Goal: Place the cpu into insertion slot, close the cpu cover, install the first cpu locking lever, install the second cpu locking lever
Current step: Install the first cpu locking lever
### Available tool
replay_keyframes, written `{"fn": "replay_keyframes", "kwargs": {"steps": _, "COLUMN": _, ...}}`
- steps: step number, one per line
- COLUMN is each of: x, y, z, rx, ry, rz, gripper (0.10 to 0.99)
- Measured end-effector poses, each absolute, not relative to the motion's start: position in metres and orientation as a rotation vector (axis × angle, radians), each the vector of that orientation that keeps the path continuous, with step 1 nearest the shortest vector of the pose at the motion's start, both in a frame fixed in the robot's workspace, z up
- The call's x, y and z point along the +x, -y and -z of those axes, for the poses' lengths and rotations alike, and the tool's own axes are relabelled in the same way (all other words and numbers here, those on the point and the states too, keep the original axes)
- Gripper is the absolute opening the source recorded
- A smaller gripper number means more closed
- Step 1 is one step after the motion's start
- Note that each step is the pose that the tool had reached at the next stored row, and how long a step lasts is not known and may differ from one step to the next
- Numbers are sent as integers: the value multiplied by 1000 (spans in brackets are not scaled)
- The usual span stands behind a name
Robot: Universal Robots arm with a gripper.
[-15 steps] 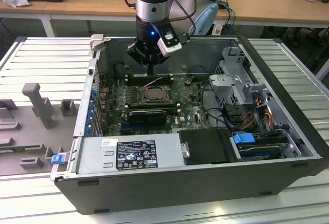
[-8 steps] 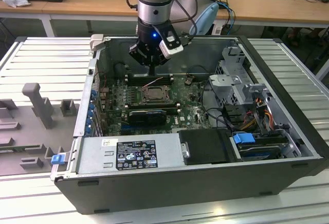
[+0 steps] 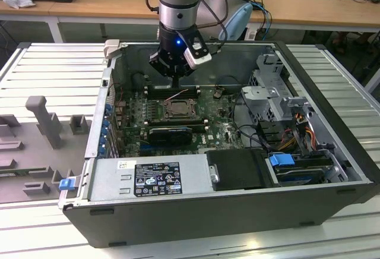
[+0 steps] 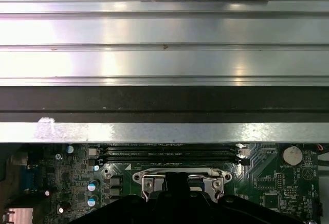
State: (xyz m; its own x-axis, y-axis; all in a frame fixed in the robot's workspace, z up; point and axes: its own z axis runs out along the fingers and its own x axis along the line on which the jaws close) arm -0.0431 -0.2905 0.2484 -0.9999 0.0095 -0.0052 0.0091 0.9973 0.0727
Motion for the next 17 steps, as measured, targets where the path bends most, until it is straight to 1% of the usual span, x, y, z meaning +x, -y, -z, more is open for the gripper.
{"fn": "replay_keyframes", "kwargs": {"steps": 17, "x": -43, "y": 291, "z": -242, "rx": -71, "ry": -3135, "rz": -115, "gripper": 106}}
